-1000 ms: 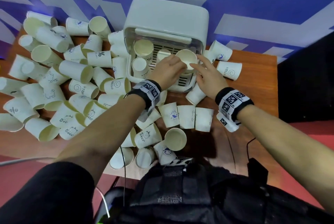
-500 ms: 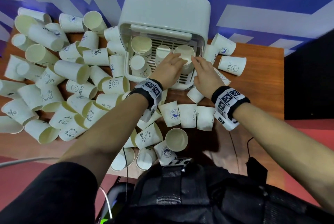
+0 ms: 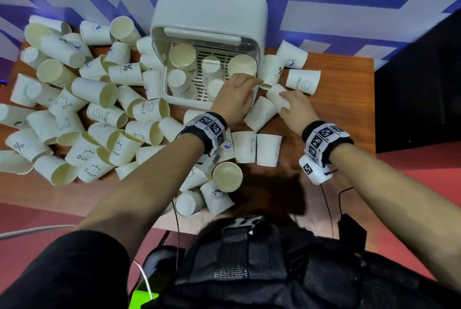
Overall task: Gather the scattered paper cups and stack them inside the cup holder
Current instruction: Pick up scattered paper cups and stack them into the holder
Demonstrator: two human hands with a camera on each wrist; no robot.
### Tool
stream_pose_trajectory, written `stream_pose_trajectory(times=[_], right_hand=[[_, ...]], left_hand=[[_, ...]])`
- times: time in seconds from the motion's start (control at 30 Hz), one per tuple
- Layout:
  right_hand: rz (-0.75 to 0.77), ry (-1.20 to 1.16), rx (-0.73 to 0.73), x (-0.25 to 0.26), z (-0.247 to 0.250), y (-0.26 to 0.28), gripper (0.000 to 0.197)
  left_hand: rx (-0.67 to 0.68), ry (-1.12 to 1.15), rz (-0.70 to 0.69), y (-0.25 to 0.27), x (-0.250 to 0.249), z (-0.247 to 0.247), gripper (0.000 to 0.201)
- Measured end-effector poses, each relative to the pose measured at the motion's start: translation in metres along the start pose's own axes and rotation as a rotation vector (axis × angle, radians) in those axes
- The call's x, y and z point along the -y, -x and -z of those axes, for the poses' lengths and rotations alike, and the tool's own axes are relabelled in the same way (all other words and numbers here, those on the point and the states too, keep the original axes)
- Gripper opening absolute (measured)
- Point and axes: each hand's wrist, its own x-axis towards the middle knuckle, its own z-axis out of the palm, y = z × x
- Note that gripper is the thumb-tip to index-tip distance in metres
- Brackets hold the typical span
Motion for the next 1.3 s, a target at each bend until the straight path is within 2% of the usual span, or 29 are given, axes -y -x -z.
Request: stream_pose_trajectory(times=[0.13, 0.33, 0.63, 0.77, 0.93, 1.1, 1.3], right_hand=[[-0.051, -0.025, 0.019, -0.024, 0.016, 0.009, 0.038], [-0.182, -0.043, 0.021, -0.06, 0.04, 0.004, 0.057], [-0.266, -0.116, 0.058, -0.089, 0.061, -0.032, 0.061], [-0.216, -0.168, 0.059, -0.087, 0.06, -0.041, 0.055], [-0.174, -0.211, 0.087, -0.088, 0.053, -0.049, 0.055], [-0.165, -0.302, 0.021, -0.09, 0.059, -0.046, 0.061], [-0.148, -0.338, -0.073, -0.08, 0.073, -0.033, 0.051]], left_hand=[[0.075, 0.047, 0.075, -0.011, -0.031, -0.024, 0.037], [0.29, 0.083, 0.194, -0.04, -0.057, -0.063, 0.049], [0.381, 0.044, 0.377, -0.091, -0.058, -0.102, 0.059], [0.379, 0.001, 0.484, -0.101, -0.051, -0.113, 0.064], [0.399, 0.1, 0.573, -0.108, -0.053, -0.117, 0.075], [0.361, 0.149, 0.551, -0.106, -0.056, -0.115, 0.072], [0.299, 0.188, 0.477, -0.099, -0.062, -0.095, 0.064]])
